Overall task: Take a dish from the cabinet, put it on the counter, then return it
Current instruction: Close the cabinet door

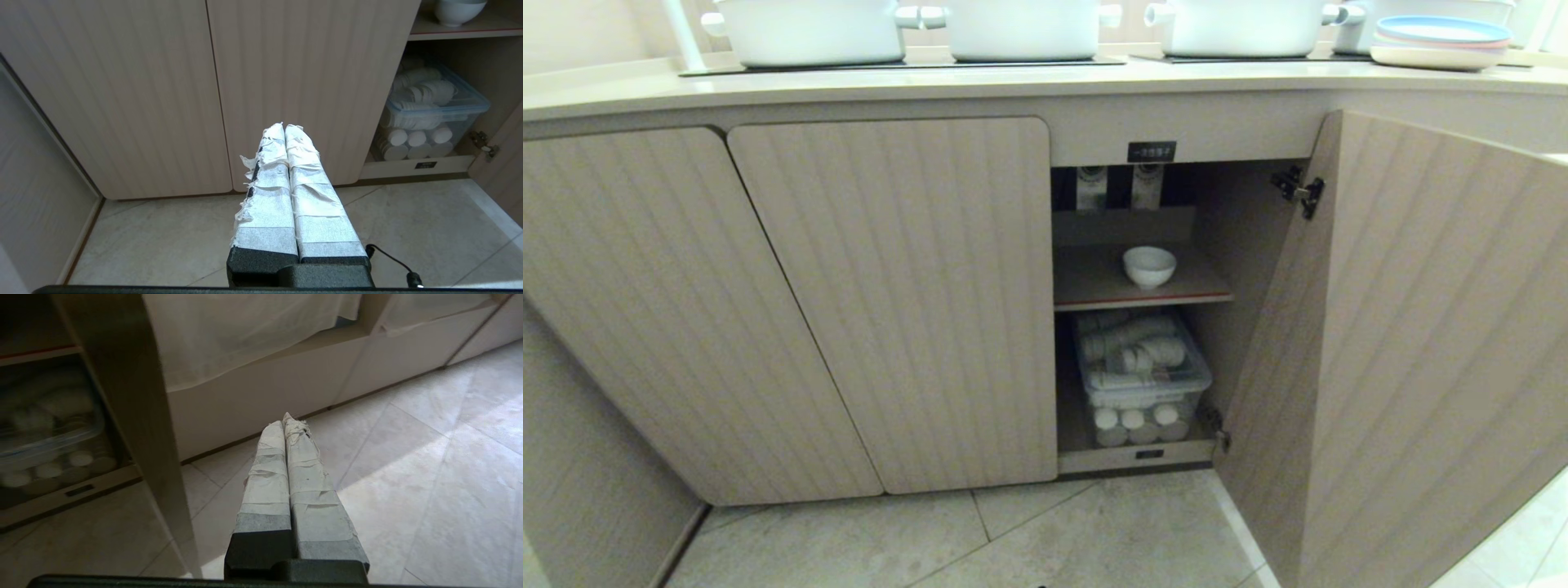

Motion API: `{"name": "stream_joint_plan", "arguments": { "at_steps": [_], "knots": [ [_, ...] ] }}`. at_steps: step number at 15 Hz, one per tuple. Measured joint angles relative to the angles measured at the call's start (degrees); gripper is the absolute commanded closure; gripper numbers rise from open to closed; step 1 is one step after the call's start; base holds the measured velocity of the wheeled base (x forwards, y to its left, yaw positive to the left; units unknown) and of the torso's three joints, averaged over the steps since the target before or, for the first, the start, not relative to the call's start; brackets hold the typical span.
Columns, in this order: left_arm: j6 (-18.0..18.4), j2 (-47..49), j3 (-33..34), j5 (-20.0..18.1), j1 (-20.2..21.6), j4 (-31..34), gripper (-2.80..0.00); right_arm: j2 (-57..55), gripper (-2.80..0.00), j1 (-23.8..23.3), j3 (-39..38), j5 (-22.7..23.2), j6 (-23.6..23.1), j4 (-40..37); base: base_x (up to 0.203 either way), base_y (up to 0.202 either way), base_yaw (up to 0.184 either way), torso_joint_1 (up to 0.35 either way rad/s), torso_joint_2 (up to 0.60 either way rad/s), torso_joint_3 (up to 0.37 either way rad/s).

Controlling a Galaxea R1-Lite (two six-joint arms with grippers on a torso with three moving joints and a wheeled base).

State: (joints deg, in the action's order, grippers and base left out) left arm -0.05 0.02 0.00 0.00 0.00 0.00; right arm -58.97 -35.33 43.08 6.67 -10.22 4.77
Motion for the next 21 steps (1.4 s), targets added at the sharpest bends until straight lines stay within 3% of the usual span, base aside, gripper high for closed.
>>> {"name": "stream_joint_plan", "arguments": {
  "at_steps": [8, 15, 21],
  "knots": [
    [0.0, 0.0, 0.0, 0.0, 0.0, 0.0, 0.0, -1.9, 0.0, 0.0, 0.0, 12.5, 0.7, 3.0, 0.0, 0.0, 0.0, 0.0, 0.0, 0.0],
    [0.0, 0.0, 0.0, 0.0, 0.0, 0.0, 0.0, -2.1, 0.0, 0.5, -0.5, 16.6, 2.5, 6.2, 0.0, 0.0, 0.0, 0.0, 0.0, 0.0],
    [0.0, 0.0, 0.0, 0.0, 0.0, 0.0, 0.0, -2.0, 0.0, 5.4, -0.8, 16.9, 3.5, 6.2, 0.0, 0.0, 0.0, 0.0, 0.0, 0.0]
  ]
}}
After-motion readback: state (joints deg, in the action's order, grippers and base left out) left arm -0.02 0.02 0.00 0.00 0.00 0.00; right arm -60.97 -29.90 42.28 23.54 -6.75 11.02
